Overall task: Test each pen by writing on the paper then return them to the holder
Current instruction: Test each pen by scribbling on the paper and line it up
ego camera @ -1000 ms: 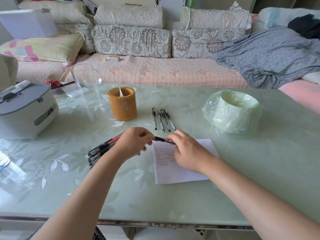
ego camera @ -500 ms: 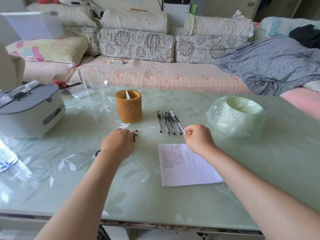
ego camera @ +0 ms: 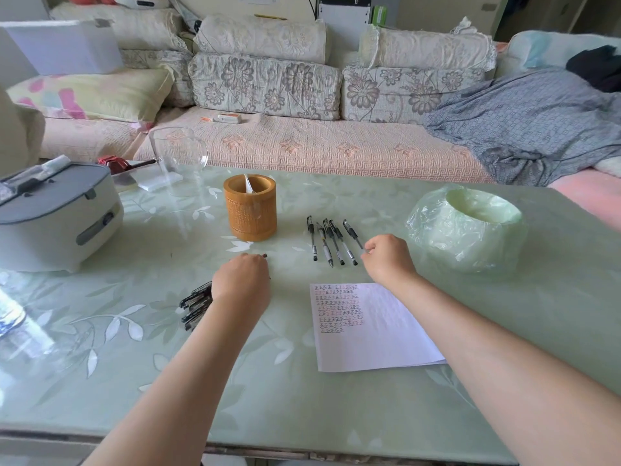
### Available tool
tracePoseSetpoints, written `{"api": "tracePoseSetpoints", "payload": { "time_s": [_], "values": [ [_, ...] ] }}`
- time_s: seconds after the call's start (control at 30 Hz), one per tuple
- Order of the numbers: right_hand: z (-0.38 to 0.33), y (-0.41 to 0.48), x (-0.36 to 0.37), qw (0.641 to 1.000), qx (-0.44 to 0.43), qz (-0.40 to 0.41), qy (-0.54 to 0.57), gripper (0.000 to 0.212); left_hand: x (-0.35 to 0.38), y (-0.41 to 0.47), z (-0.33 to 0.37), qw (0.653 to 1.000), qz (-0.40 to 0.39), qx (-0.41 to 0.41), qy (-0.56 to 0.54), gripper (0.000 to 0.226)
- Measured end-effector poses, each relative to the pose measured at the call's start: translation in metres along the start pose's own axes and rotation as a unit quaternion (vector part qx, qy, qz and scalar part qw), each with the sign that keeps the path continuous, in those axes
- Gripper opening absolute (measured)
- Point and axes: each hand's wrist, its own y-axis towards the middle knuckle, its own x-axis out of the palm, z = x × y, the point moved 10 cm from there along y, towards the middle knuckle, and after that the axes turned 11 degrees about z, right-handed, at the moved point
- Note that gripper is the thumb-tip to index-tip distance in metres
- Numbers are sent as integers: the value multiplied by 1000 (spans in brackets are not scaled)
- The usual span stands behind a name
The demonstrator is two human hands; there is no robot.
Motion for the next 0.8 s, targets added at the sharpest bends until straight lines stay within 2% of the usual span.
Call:
{"api": "tracePoseSetpoints", "payload": {
  "time_s": [0.03,0.17,0.4,0.6,0.7,0.8],
  "values": [
    [-1,0,2,1000,-4,-3,8,14,-1,0,1,1000,4,-2,9,26],
    [-9,-6,2,999,-34,-23,8,26,-6,-2,7,999,14,-1,44,25],
    [-16,-16,8,992,-74,-95,-24,34,-1,-11,9,1000,-7,-7,17,25],
    [-28,-24,-7,994,-75,-76,11,34,-10,-15,8,1000,-17,-10,13,24],
    [-49,-38,-15,989,-113,-80,47,30,-31,-13,7,998,38,-1,-51,16],
    [-71,-54,-20,982,-133,-96,97,26,-55,-15,11,983,110,26,-144,19]
  ]
}}
